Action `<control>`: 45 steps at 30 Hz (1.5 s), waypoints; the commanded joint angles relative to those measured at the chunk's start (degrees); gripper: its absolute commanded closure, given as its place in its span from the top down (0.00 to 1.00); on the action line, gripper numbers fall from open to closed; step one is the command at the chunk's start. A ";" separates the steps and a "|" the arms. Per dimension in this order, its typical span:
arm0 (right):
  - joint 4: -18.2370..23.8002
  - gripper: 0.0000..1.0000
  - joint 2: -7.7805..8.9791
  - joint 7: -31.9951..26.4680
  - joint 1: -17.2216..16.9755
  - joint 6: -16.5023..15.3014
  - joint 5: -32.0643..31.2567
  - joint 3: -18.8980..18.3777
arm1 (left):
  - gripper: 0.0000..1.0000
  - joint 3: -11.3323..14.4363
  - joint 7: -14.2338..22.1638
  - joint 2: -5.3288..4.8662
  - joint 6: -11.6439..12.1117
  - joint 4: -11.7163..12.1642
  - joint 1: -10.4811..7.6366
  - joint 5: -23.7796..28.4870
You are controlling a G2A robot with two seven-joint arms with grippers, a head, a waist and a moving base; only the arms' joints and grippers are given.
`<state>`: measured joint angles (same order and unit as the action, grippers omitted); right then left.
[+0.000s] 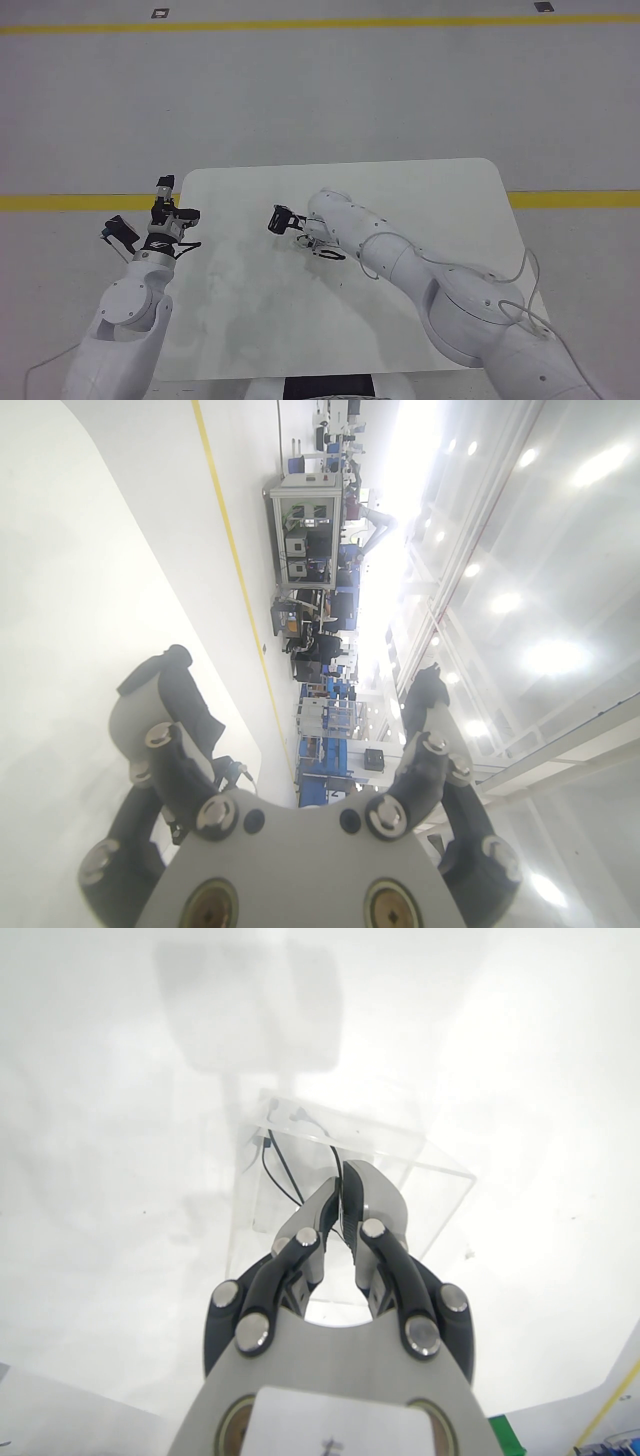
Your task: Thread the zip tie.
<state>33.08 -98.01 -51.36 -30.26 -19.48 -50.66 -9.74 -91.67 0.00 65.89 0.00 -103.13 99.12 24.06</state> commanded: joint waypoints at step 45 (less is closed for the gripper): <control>0.43 0.00 0.58 -0.97 3.60 0.00 4.68 -0.08 | 1.00 0.00 0.00 0.00 0.00 0.00 0.00 0.00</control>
<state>33.12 -97.71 -52.31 -26.76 -19.48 -46.39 -9.79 -91.67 0.00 65.89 0.00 -103.13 99.12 24.06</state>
